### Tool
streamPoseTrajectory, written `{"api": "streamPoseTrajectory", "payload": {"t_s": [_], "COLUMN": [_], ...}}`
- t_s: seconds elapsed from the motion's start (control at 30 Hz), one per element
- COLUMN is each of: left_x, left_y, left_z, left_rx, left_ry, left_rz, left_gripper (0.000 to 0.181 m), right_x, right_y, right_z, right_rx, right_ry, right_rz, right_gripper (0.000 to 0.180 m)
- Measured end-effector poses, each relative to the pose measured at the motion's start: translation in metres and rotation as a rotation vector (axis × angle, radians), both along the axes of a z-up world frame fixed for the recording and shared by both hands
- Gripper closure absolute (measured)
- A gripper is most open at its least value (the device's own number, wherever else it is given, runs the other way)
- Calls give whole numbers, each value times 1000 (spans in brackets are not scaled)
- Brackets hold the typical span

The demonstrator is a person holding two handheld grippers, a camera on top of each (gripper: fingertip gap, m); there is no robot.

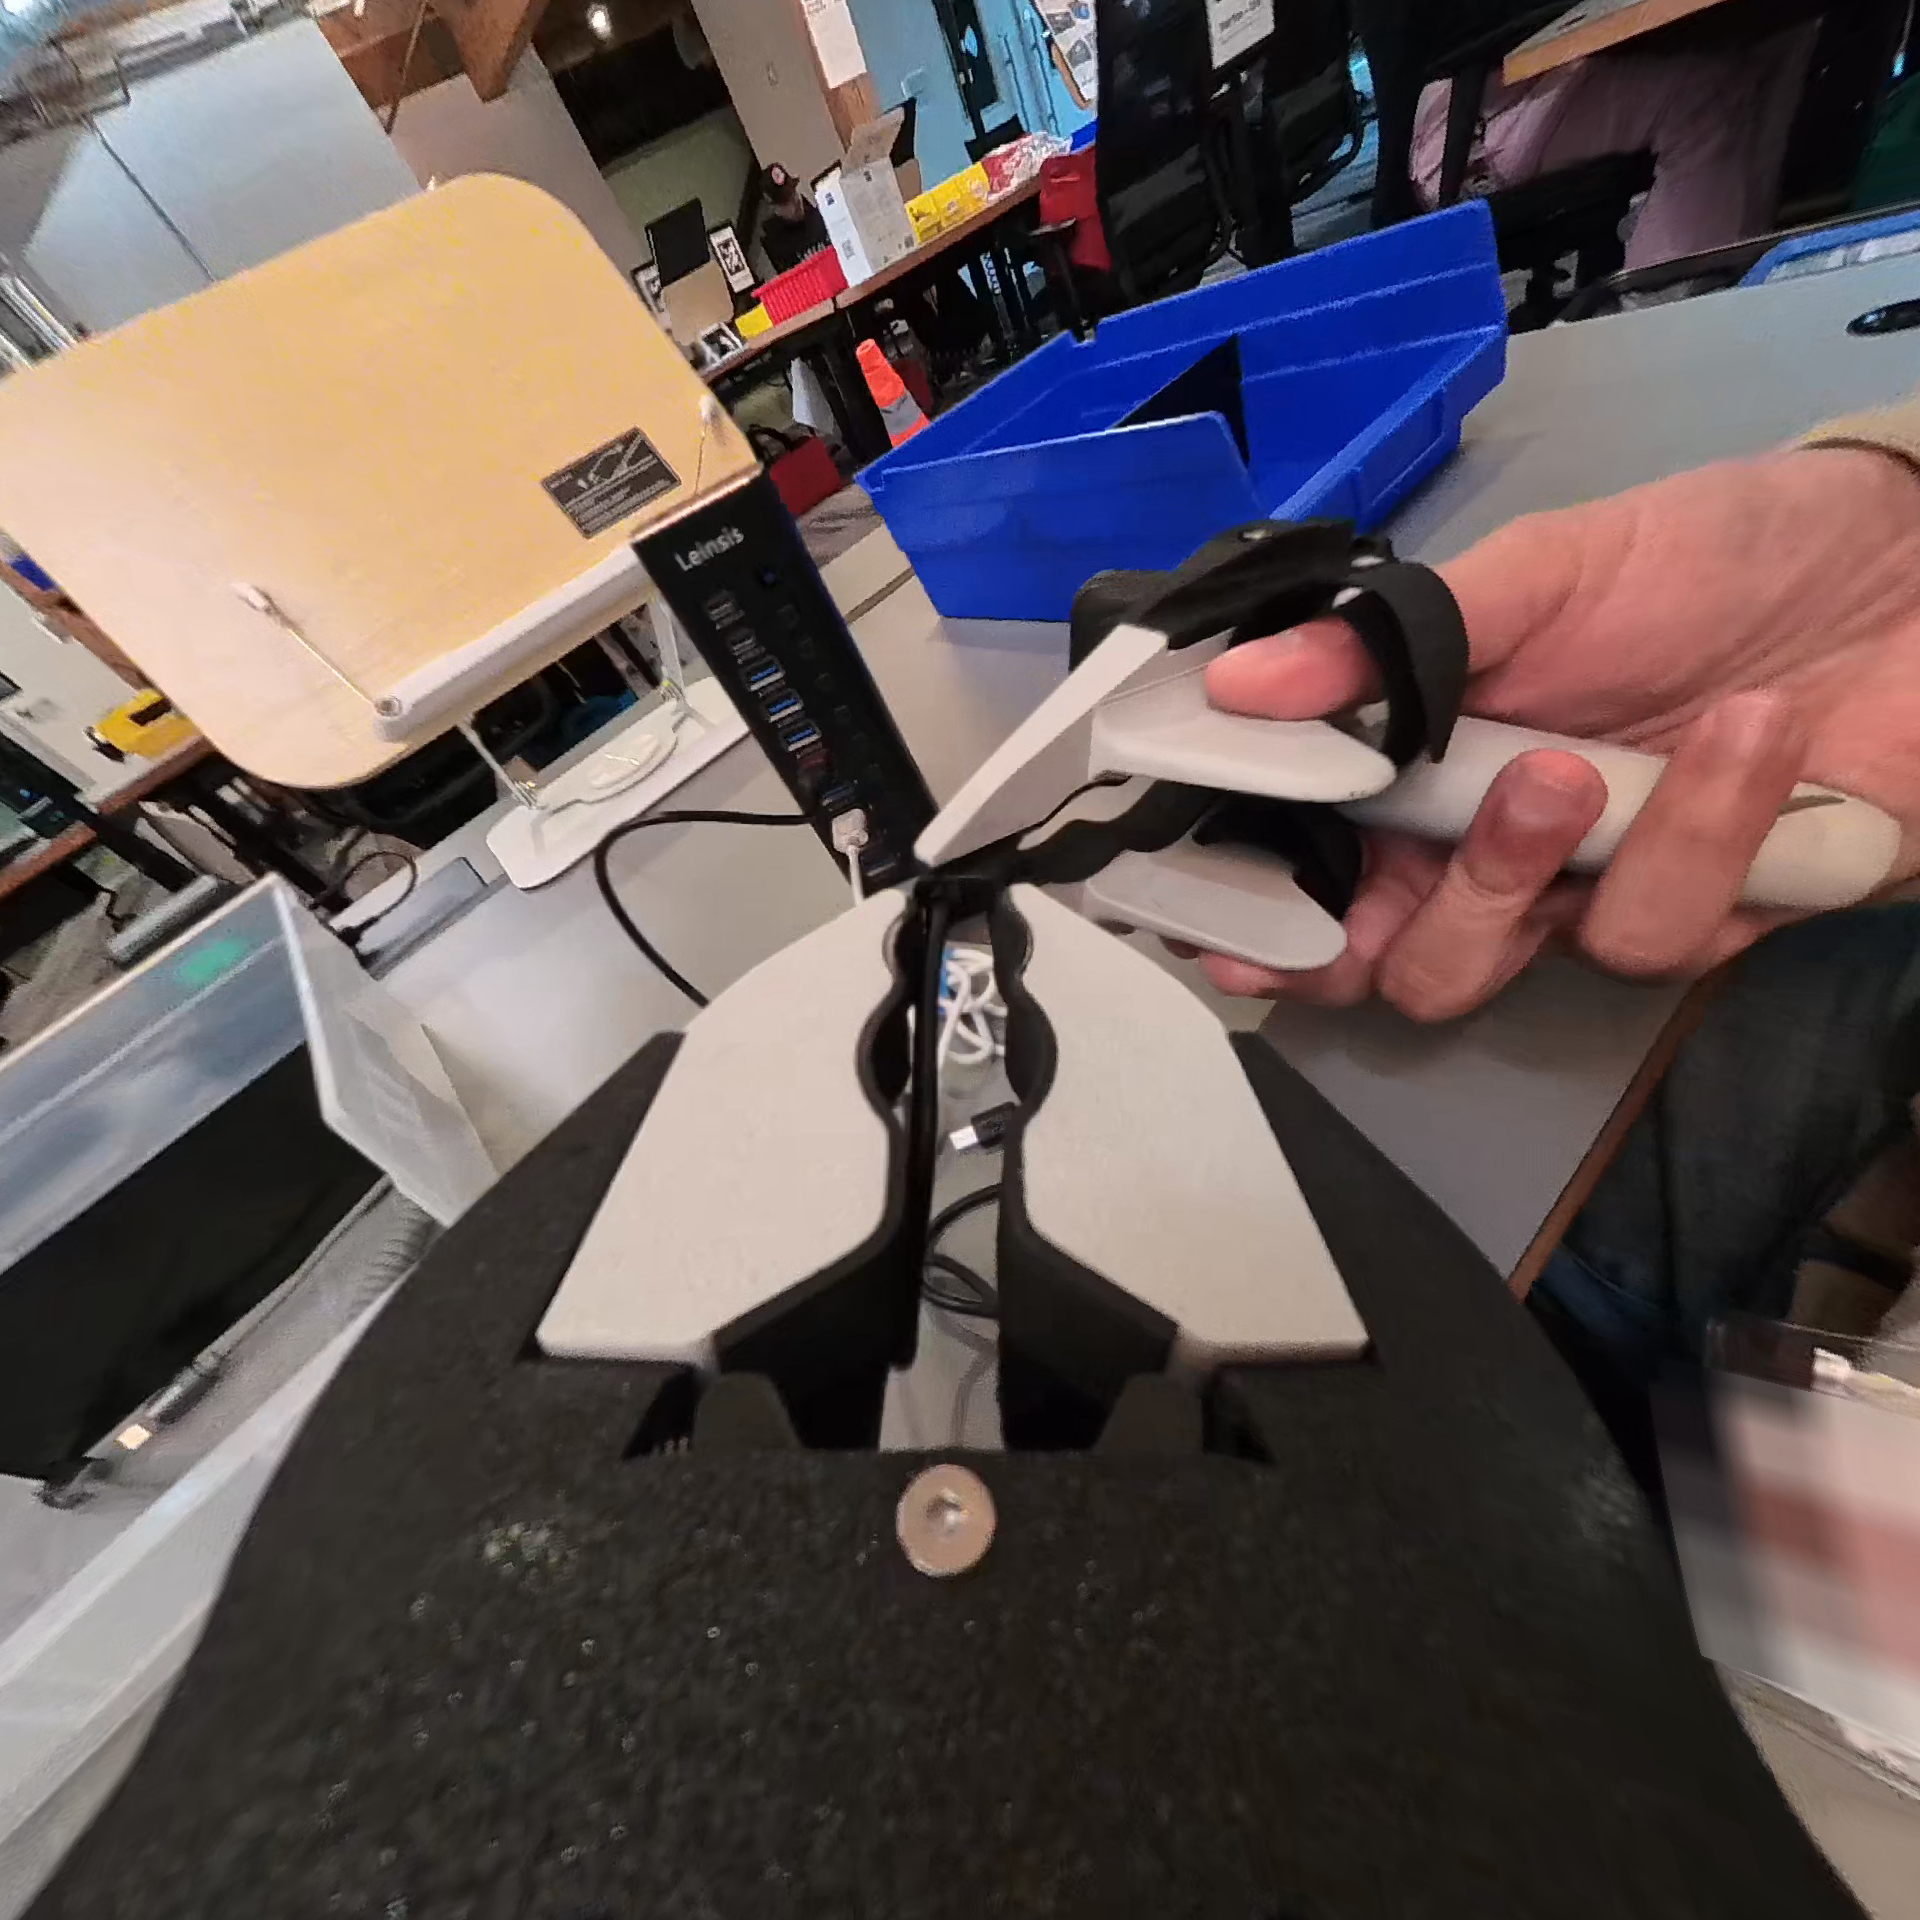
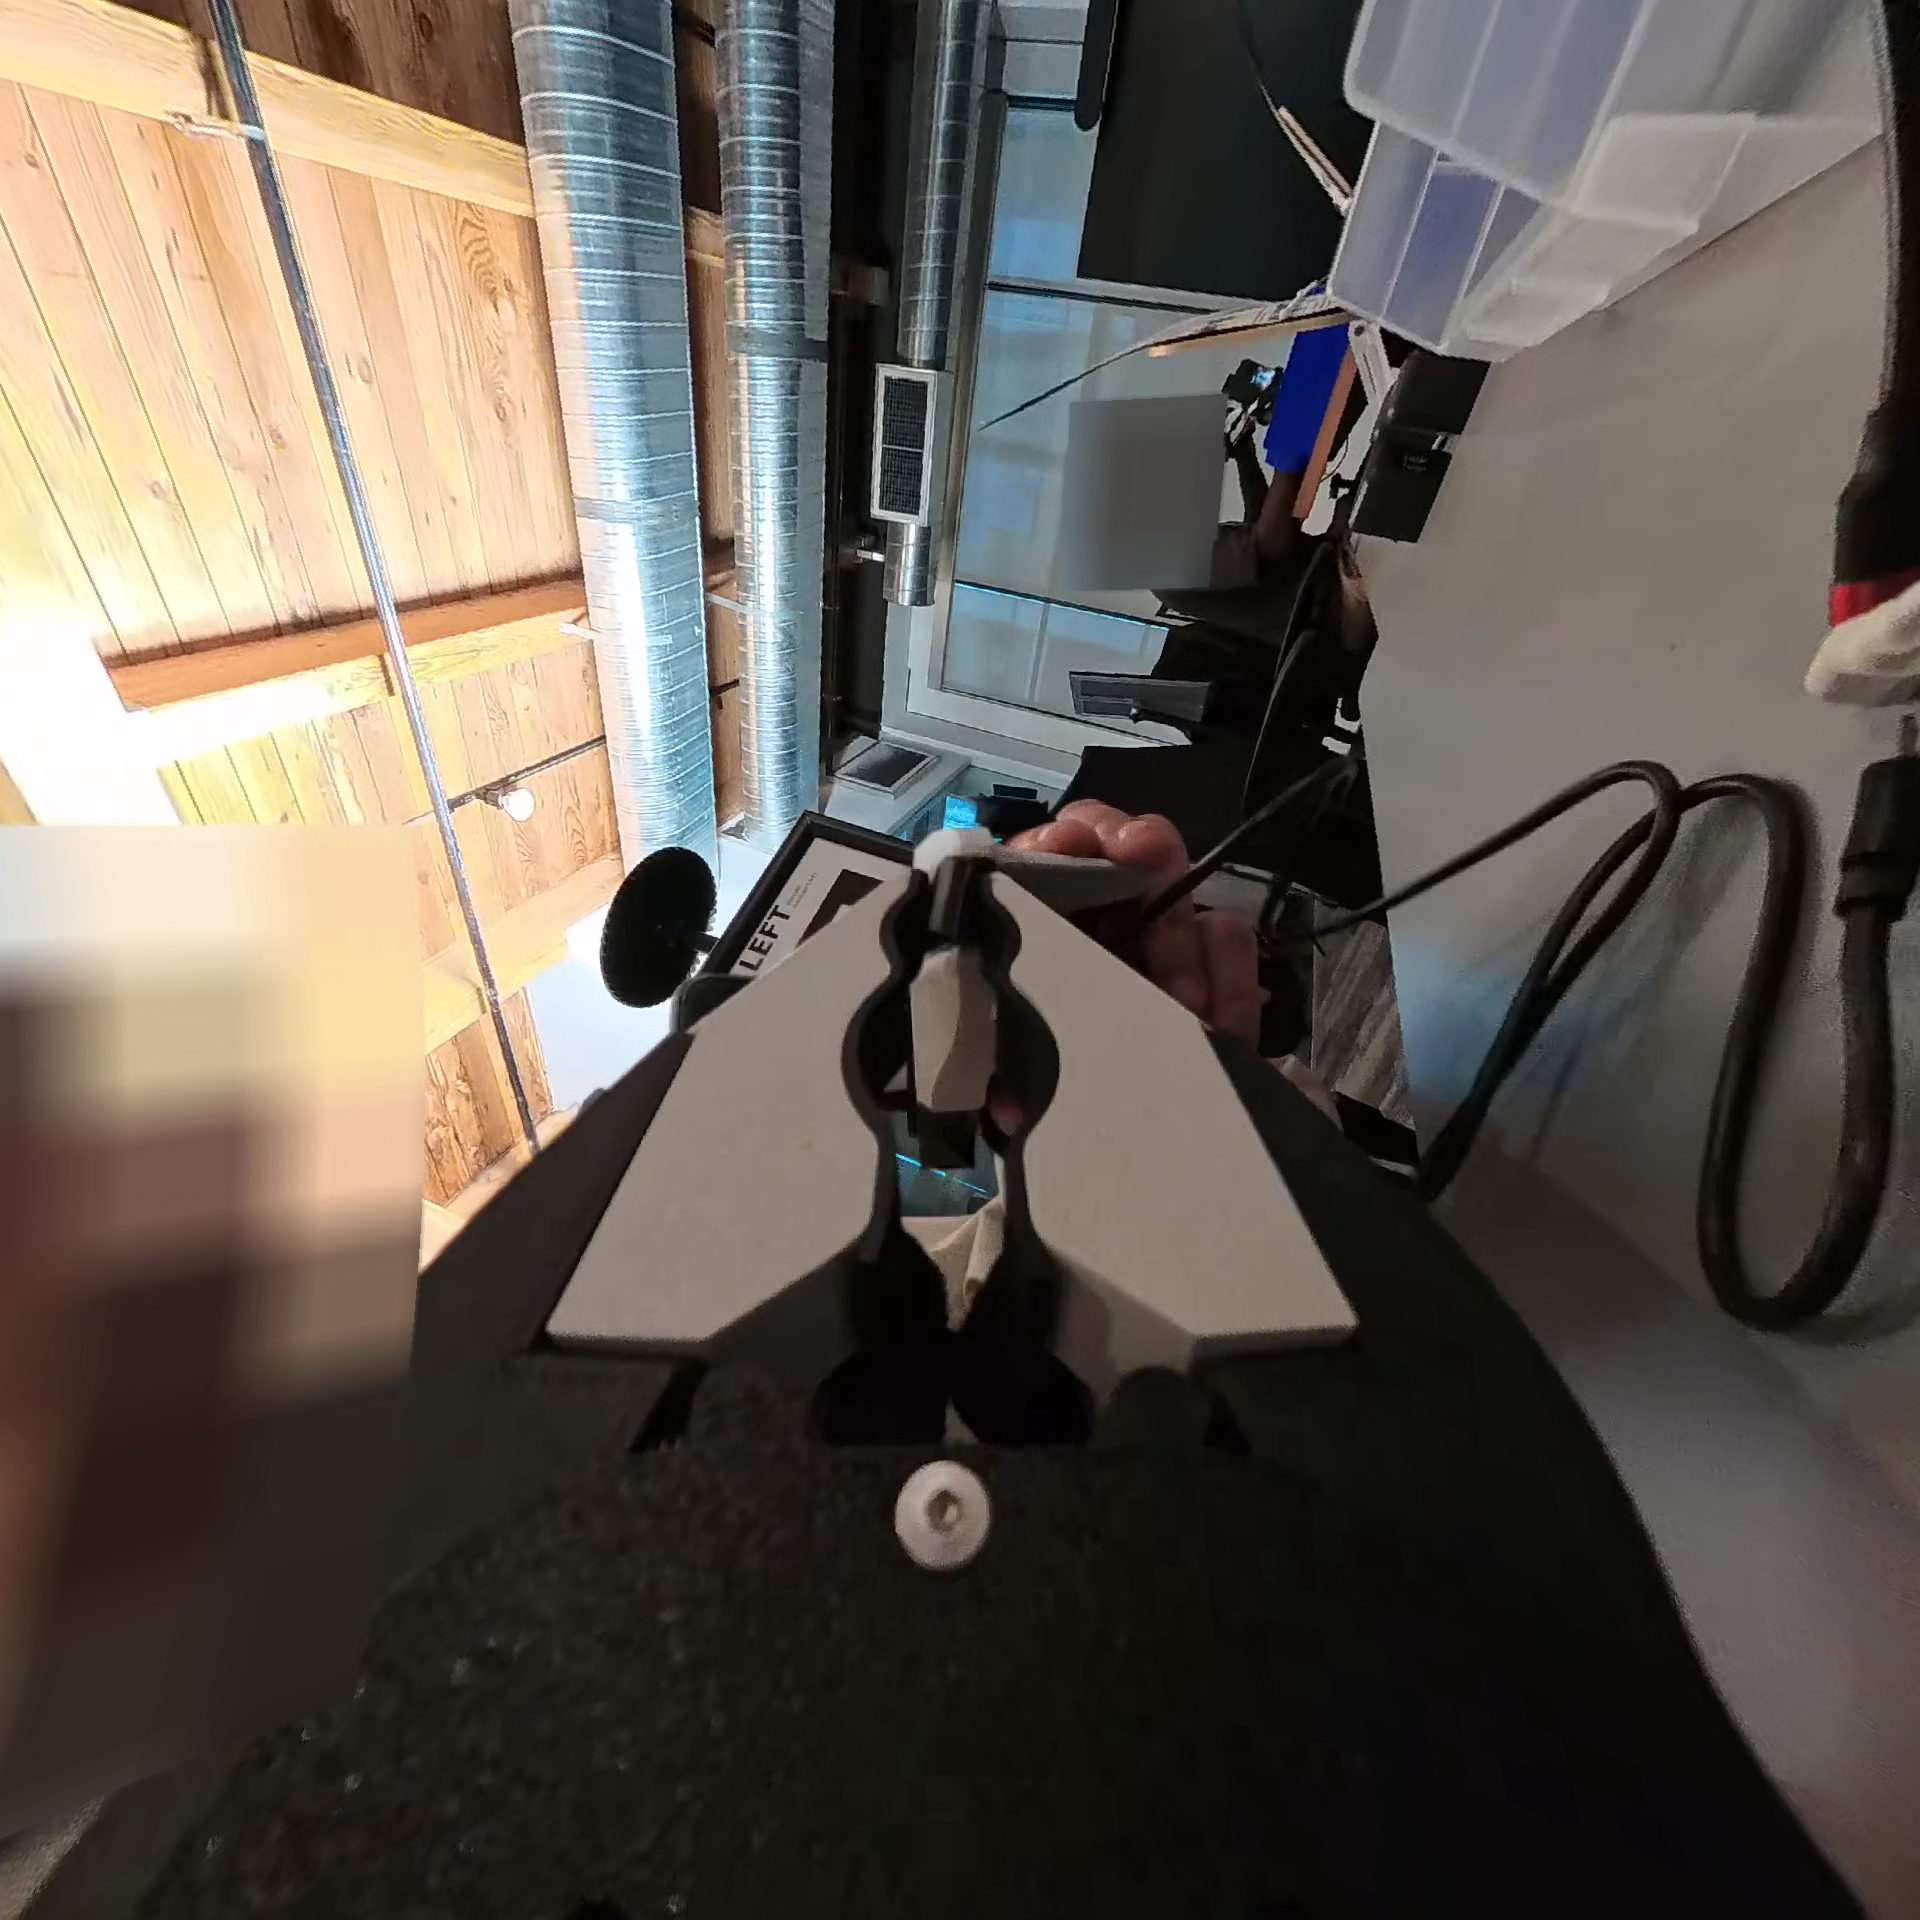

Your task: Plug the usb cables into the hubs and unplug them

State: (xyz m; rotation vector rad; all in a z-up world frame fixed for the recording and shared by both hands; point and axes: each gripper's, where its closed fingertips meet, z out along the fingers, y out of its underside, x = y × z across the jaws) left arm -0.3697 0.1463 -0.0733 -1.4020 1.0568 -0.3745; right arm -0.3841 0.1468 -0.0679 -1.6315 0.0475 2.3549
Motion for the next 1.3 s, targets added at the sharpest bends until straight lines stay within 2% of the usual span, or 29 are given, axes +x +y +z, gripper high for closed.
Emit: {"api": "streamPoseTrajectory", "payload": {"t_s": [0.17,0.4,0.63,0.8,1.03,1.3], "left_x": [-3,-1,3,4,4,3], "left_y": [1,-2,-13,-14,-16,-18], "left_z": [3,2,16,12,17,20], "left_rx": [-38,4,-108,-57,-27,-48], "left_ry": [-39,-11,-188,-134,-152,-181], "left_rz": [-9,-15,-131,-117,-118,-132], "left_gripper": [169,169,159,165,165,165], "right_x": [6,11,12,8,8,10], "right_y": [4,4,-3,-10,-12,-10], "right_z": [2,-2,7,10,14,11], "right_rx": [34,75,102,39,-7,17], "right_ry": [-2,-48,11,77,141,99], "right_rz": [-3,20,68,114,144,126], "right_gripper": [171,174,175,175,175,175]}}
